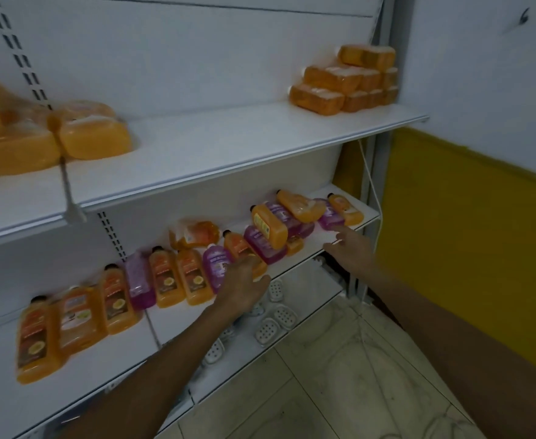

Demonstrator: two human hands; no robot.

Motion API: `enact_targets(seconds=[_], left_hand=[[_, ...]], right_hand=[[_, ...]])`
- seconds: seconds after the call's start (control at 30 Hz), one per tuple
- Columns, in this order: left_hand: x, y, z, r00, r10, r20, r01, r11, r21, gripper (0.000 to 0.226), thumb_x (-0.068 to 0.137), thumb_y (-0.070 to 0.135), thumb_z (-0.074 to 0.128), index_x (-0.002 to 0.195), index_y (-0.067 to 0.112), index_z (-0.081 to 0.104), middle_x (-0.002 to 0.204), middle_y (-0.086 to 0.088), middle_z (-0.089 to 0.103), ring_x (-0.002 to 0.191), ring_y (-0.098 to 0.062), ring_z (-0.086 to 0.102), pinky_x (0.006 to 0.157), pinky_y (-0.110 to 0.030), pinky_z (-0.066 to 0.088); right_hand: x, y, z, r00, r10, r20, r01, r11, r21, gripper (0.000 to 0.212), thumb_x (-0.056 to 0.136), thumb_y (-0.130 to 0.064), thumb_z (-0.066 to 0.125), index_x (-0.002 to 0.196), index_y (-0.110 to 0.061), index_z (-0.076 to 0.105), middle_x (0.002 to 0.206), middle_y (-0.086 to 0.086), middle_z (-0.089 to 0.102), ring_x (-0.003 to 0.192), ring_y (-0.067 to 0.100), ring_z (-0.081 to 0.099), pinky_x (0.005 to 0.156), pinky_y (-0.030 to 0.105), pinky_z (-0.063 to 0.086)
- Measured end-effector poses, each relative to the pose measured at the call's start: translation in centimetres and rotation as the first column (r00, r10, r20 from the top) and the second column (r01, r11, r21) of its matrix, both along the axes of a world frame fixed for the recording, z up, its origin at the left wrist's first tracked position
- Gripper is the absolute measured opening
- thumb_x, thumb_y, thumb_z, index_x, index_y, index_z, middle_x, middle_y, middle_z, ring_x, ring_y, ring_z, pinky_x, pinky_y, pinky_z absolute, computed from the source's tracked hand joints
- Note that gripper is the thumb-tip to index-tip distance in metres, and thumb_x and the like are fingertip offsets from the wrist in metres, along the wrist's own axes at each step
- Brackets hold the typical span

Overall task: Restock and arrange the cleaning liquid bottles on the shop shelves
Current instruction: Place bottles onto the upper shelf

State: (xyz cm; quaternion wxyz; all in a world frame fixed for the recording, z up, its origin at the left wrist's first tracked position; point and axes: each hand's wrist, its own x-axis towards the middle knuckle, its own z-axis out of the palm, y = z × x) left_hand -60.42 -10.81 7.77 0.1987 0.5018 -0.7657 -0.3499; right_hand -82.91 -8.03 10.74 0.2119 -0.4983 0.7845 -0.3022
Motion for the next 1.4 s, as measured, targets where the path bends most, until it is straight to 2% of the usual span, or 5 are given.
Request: enact_targets(seconds=[0.3, 0.53, 0.83, 1.2, 1.4], left_hand=[[-9.8, -10.7, -4.3, 0.979, 0.203, -0.010, -0.203, 0.979, 0.002, 0.036, 0.087, 0.031, 0.057, 0.117, 0.010, 0.057, 0.110, -0.010, 0.064, 0.100, -0.028, 0.060, 0.071, -0.024, 0.037], [-18.3, -19.6, -9.0, 0.841, 0.502, 0.200, -0.527, 0.843, 0.102, 0.074, 0.085, 0.048, 0.057, 0.136, 0.000, 0.033, 0.135, -0.024, 0.043, 0.123, -0.039, 0.044, 0.102, -0.046, 0.038], [-19.9, -22.9, -10.3, 0.729, 0.665, 0.164, -0.672, 0.647, 0.361, 0.091, 0.081, 0.037, 0.069, 0.144, 0.013, 0.010, 0.137, -0.020, 0.044, 0.121, -0.039, 0.048, 0.098, -0.045, 0.043], [-18.6, -22.3, -11.3, 0.548, 0.837, 0.001, -0.563, 0.368, 0.740, 0.068, 0.079, 0.047, 0.068, 0.131, 0.010, 0.045, 0.119, -0.008, 0.058, 0.106, -0.026, 0.058, 0.090, -0.038, 0.049], [-19.5, -23.0, -11.7, 0.607, 0.793, 0.053, -0.603, 0.417, 0.680, 0.075, 0.073, 0.046, 0.074, 0.133, 0.013, 0.043, 0.126, -0.011, 0.057, 0.113, -0.031, 0.056, 0.097, -0.045, 0.048]], right_hand=[[-10.1, -13.2, -5.4, 0.990, 0.138, 0.021, -0.139, 0.988, 0.071, 0.030, 0.088, -0.018, 0.063, 0.111, 0.000, 0.062, 0.113, 0.017, 0.064, 0.111, 0.031, 0.057, 0.083, 0.020, 0.044], [-16.5, -25.0, -10.1, 0.956, 0.292, 0.011, -0.285, 0.924, 0.254, 0.048, 0.086, -0.028, 0.062, 0.127, -0.006, 0.049, 0.120, 0.017, 0.060, 0.108, 0.033, 0.057, 0.083, 0.035, 0.047], [-13.9, -32.6, -13.4, 0.874, 0.485, 0.000, -0.466, 0.840, 0.277, 0.090, 0.080, -0.065, 0.056, 0.151, -0.024, 0.018, 0.154, 0.015, 0.026, 0.136, 0.036, 0.035, 0.107, 0.045, 0.036], [-13.2, -34.6, -13.8, 0.940, 0.196, 0.280, -0.294, 0.881, 0.371, 0.092, 0.078, -0.060, 0.062, 0.147, -0.009, 0.027, 0.152, 0.014, 0.031, 0.138, 0.034, 0.031, 0.111, 0.044, 0.031], [-13.6, -34.7, -13.8, 0.904, 0.152, 0.400, -0.307, 0.882, 0.359, 0.092, 0.079, -0.049, 0.069, 0.148, -0.011, 0.021, 0.151, 0.009, 0.031, 0.135, 0.028, 0.035, 0.100, 0.032, 0.033]])
